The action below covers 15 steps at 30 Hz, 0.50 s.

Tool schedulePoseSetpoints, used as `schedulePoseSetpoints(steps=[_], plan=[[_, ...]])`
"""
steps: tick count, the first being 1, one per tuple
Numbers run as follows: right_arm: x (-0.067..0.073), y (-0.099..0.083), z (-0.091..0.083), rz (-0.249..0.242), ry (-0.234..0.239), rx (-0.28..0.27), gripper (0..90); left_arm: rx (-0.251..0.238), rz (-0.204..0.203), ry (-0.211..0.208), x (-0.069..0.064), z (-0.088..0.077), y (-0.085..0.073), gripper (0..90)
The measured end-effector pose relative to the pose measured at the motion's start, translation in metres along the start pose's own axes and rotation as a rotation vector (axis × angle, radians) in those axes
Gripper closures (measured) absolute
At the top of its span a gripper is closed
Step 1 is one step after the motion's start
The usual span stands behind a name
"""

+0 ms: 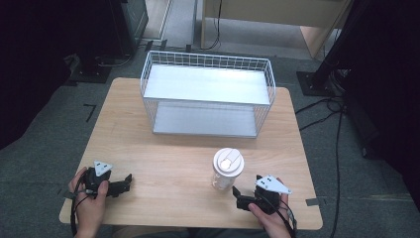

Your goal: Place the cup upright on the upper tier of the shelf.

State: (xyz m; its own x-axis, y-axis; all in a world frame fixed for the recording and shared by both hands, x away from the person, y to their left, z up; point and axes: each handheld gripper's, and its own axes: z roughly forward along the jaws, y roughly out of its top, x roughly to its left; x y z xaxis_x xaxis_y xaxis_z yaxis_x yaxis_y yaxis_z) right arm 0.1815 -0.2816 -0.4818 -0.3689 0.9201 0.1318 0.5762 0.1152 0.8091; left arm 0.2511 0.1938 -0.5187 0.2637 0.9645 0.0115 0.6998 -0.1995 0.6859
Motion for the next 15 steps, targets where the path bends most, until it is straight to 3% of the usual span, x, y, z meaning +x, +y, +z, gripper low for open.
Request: schedulePoseSetpoints(steps=[8, 15], plan=[[0.016, 0.008, -0.002, -0.034, 0.036, -0.007, 5.3, 0.001, 0.001, 0.0, 0.0, 0.0, 0.0, 1.3], [0.026, 0.017, -0.002, -0.025, 0.057, -0.024, 6.5, 0.0, 0.001, 0.0, 0.0, 0.0, 0.0, 1.3]])
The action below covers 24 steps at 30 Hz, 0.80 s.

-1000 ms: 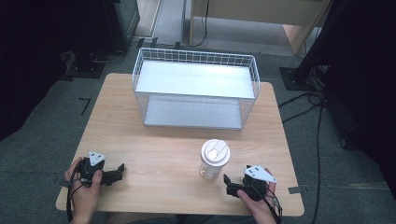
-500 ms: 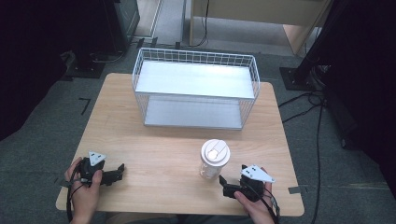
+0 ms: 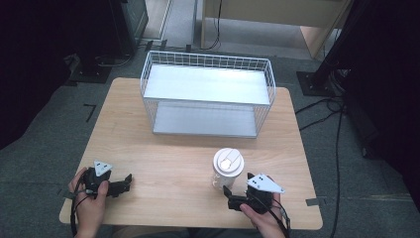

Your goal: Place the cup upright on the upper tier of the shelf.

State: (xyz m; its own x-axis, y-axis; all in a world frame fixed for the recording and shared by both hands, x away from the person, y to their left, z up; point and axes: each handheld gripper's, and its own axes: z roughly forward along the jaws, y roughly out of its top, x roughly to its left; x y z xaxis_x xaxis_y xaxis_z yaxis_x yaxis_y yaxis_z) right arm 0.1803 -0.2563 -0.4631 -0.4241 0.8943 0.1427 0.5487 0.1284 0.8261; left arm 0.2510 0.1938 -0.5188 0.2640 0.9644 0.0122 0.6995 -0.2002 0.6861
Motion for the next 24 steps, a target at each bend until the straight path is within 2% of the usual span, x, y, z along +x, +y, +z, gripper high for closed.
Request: schedulePoseSetpoints(steps=[6, 16, 20, 24], plan=[[0.006, 0.012, 0.002, 0.011, 0.015, -0.015, 6.5, 0.0, 0.0, 0.0, 0.0, 0.0, 0.0, 1.3], [0.016, 0.029, 0.006, 0.022, 0.03, -0.076, 6.5, 0.0, 0.0, 0.0, 0.0, 0.0, 0.0, 1.3], [0.023, 0.034, 0.01, 0.016, 0.001, -0.084, 6.5, 0.0, 0.0, 0.0, 0.0, 0.0, 0.0, 1.3], [0.023, 0.035, 0.014, 0.015, -0.015, -0.095, 6.6, -0.001, -0.001, 0.0, 0.0, 0.0, 0.0, 1.3]])
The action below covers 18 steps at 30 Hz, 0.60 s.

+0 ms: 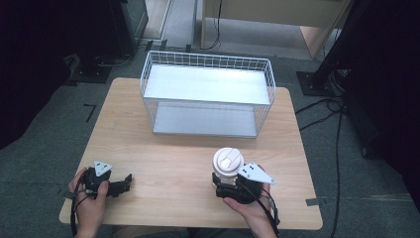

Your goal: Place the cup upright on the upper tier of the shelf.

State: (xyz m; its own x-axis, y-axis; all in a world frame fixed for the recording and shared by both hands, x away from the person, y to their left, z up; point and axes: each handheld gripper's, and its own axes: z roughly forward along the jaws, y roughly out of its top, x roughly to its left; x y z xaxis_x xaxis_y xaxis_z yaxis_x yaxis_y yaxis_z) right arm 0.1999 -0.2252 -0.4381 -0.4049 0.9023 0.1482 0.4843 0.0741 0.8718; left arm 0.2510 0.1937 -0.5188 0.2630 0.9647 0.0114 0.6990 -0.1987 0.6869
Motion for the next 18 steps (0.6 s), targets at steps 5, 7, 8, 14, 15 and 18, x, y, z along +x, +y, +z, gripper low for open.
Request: schedulePoseSetpoints(steps=[5, 7, 8, 14, 15, 18], plan=[[0.002, 0.0, 0.005, 0.004, -0.014, -0.01, 6.5, 0.0, 0.0, 0.0, 0.0, 0.0, 0.0, 1.3], [0.002, -0.001, 0.009, 0.007, -0.021, -0.008, 6.5, 0.0, 0.0, 0.0, 0.0, 0.0, 0.0, 1.3], [0.002, -0.001, 0.01, 0.011, -0.028, -0.008, 6.5, 0.001, 0.001, 0.0, 0.0, 0.0, 0.0, 1.3], [0.008, -0.001, 0.015, -0.017, -0.078, -0.046, 14.7, 0.001, 0.001, 0.0, 0.0, 0.0, 0.0, 1.3], [0.009, -0.001, 0.015, -0.016, -0.086, -0.045, 15.0, 0.001, 0.001, 0.0, 0.0, 0.0, 0.0, 1.3], [0.01, -0.001, 0.016, -0.009, -0.101, -0.058, 15.4, 0.0, 0.0, 0.0, 0.0, 0.0, 0.0, 1.3]])
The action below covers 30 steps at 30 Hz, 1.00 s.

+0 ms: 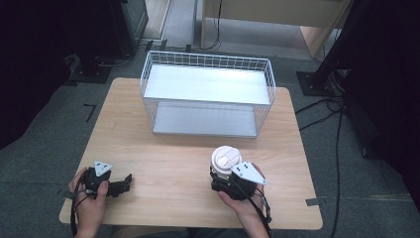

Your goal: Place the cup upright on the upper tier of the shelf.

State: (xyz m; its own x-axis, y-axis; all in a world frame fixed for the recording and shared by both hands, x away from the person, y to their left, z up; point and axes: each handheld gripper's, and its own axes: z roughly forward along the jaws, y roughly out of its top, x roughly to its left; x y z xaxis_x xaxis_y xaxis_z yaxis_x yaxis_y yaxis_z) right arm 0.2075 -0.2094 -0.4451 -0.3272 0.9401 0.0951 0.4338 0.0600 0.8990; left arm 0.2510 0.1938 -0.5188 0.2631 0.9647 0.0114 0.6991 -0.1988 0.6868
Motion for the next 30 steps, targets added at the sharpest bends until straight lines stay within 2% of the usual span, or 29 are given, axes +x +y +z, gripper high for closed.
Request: schedulePoseSetpoints(steps=[7, 13, 30], plan=[[0.001, 0.001, 0.0, 0.0, -0.021, -0.011, 15.9, 0.0, 0.0, 0.0, 0.0, 0.0, 0.0, 1.3], [0.001, 0.005, -0.002, 0.005, -0.049, -0.046, 16.0, 0.0, 0.0, 0.0, 0.0, 0.0, 0.0, 1.3], [-0.001, 0.038, -0.004, -0.008, -0.068, -0.102, 16.0, 0.001, 0.0, 0.0, 0.0, 0.0, 0.0, 1.3]])
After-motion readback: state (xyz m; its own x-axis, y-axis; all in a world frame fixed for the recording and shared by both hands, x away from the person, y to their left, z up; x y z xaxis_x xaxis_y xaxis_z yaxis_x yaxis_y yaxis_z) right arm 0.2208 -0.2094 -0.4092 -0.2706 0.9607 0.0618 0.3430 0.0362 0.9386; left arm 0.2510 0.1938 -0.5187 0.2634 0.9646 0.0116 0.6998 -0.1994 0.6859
